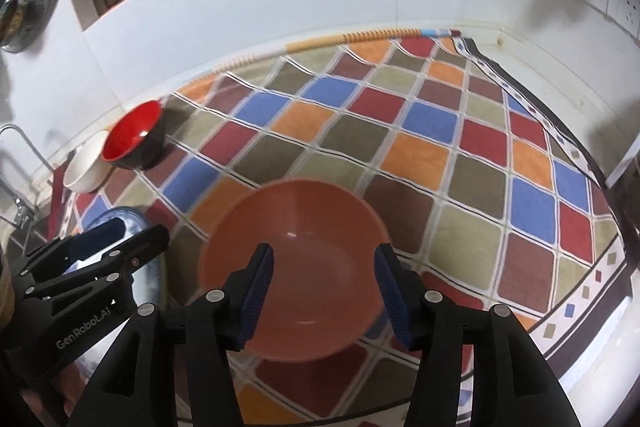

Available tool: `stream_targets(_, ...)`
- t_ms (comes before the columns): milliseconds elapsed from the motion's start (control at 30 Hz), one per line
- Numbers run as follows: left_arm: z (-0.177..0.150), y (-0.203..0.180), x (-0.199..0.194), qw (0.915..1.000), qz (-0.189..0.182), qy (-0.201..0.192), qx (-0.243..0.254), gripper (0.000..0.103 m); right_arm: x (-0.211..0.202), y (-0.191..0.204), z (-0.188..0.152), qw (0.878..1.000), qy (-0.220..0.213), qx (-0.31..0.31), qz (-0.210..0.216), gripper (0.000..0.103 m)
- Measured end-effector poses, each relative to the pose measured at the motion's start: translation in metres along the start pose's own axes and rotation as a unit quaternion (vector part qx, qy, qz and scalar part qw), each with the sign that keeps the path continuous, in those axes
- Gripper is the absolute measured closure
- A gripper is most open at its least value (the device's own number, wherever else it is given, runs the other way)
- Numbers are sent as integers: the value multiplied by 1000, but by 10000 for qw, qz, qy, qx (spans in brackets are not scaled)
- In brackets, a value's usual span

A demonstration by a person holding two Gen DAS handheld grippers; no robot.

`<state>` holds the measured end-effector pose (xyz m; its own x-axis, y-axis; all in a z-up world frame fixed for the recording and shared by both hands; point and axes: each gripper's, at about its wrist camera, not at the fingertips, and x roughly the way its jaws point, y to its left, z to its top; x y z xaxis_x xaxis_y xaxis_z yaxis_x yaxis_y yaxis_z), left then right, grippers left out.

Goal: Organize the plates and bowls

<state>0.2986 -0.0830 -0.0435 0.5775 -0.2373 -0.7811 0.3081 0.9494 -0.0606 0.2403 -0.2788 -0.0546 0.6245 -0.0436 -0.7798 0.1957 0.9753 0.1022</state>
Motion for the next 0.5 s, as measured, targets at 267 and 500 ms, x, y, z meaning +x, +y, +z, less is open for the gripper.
stream_targets(267,-3,55,-32,9982,366,-337,-331,14,-9,47,4,9989,-223,-195,354,41)
stream_targets(500,-7,103,-59,9937,651,-627,-667,6,-15,94,4,9958,-401,-464,678,31)
